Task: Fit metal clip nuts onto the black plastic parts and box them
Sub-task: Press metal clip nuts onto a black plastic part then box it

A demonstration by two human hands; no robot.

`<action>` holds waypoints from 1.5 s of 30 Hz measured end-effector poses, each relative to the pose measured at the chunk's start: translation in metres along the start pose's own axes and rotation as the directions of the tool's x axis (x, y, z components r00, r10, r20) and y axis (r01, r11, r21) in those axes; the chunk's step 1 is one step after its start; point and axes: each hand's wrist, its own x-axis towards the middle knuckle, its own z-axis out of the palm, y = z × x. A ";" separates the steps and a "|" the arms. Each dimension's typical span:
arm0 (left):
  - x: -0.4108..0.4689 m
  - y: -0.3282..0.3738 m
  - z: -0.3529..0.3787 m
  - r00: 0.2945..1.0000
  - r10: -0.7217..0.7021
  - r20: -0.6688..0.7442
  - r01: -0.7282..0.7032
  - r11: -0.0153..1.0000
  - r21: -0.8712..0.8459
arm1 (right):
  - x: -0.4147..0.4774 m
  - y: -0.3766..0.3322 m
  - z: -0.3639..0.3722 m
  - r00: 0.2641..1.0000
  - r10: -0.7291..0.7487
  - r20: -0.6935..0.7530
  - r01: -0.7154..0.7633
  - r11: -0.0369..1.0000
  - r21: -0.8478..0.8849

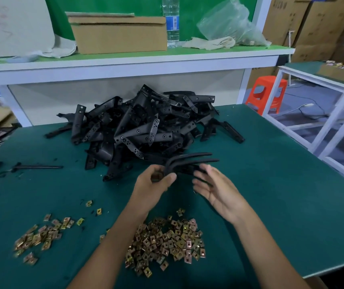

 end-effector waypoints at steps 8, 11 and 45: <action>-0.004 -0.001 0.006 0.989 -0.100 0.112 0.128 0.951 -0.282 | 0.015 0.016 0.029 0.997 0.072 -0.018 -0.073 0.995 -0.061; 0.006 0.005 0.002 0.982 -0.188 0.036 0.186 0.895 -0.406 | 0.018 0.018 0.035 0.985 0.074 -0.153 -0.095 0.986 -0.134; -0.072 0.007 0.024 0.989 -0.098 0.114 0.128 0.949 -0.289 | -0.054 0.046 0.004 0.994 -0.072 -0.086 0.090 0.967 0.237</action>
